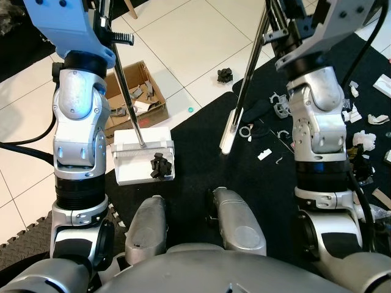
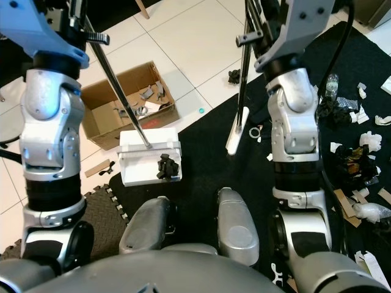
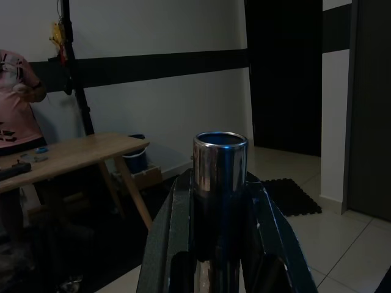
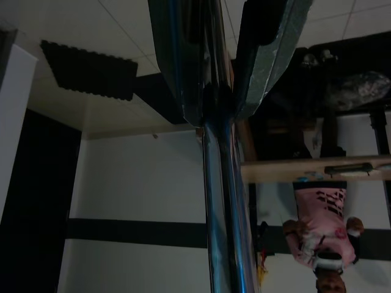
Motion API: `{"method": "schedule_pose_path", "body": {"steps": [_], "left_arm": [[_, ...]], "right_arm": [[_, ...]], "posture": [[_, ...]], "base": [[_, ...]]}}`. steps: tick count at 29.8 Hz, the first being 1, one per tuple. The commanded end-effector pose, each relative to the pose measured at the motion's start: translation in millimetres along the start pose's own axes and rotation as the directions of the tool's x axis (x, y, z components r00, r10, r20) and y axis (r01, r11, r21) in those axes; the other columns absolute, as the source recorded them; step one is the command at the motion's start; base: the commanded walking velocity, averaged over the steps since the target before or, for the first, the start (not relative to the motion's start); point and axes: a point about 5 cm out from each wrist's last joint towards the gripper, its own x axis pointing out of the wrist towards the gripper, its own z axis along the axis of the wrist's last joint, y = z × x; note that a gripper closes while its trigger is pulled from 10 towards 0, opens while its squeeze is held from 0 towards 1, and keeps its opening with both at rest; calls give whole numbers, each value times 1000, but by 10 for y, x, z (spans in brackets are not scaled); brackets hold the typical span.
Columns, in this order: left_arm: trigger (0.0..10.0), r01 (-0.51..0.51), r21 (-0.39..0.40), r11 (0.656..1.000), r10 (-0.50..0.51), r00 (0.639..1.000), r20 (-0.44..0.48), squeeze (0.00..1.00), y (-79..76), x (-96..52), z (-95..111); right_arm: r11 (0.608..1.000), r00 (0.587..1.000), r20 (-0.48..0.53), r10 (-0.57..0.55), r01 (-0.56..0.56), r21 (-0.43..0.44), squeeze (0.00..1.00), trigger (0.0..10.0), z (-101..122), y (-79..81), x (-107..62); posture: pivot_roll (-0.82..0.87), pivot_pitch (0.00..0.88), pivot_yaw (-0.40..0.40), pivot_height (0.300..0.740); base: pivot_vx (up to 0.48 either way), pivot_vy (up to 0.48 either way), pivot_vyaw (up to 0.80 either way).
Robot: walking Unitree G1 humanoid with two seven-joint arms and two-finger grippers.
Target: Sweep floor
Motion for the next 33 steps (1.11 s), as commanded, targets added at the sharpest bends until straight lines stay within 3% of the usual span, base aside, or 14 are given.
{"method": "schedule_pose_path", "body": {"steps": [1,14,33], "left_arm": [[10000,0,35,999,-2,998,70,0,-5,39,147],[10000,-8,37,999,5,997,77,0,-4,56,160],[10000,-12,46,999,9,997,73,0,-18,66,151]], "right_arm": [[1000,999,44,6,-6,-1,0,10000,79,16,26],[1000,999,33,3,-3,-4,0,10000,60,16,27],[999,1000,14,7,-7,-32,0,10000,36,30,30]], "posture": [[-6,32,36,740],[-6,34,38,740],[-7,35,38,740]], "base": [[0,0,0],[0,0,0],[423,0,99]]}}
